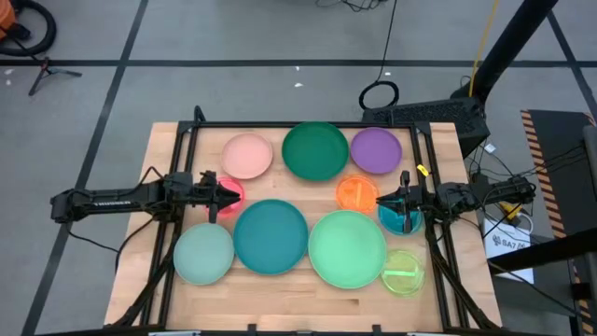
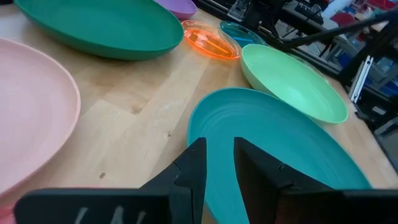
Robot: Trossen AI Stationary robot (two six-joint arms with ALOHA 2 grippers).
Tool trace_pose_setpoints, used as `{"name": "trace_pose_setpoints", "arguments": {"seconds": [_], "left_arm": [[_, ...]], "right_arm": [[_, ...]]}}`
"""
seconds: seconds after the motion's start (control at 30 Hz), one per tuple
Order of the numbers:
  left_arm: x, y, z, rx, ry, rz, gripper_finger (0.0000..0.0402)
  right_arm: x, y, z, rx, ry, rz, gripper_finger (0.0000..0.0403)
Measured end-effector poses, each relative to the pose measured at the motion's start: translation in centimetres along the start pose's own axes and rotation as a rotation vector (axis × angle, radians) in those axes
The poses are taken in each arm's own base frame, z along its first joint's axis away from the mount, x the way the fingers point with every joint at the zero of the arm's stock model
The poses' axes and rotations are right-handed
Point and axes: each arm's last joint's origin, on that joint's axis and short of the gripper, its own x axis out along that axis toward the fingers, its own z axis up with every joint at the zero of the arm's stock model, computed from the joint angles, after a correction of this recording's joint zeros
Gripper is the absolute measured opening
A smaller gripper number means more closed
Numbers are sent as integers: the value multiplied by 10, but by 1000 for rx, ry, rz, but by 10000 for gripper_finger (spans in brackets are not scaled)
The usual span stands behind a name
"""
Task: Stack plastic plates
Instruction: Stack the green plate on the dark green plate
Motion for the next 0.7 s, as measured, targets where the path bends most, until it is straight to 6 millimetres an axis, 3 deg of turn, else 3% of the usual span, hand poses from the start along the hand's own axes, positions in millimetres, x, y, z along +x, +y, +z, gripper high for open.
{"name": "trace_pose_setpoints", "arguments": {"seconds": [0.2,0.37,0.7], "left_arm": [[0,0,6,188,-74,47,88],[-1,-4,15,181,-179,31,88],[-12,-16,43,128,-499,-81,88]], "right_arm": [[0,0,9,191,-100,12,31],[-1,0,16,322,-177,33,31],[9,5,34,307,-300,74,31]]}}
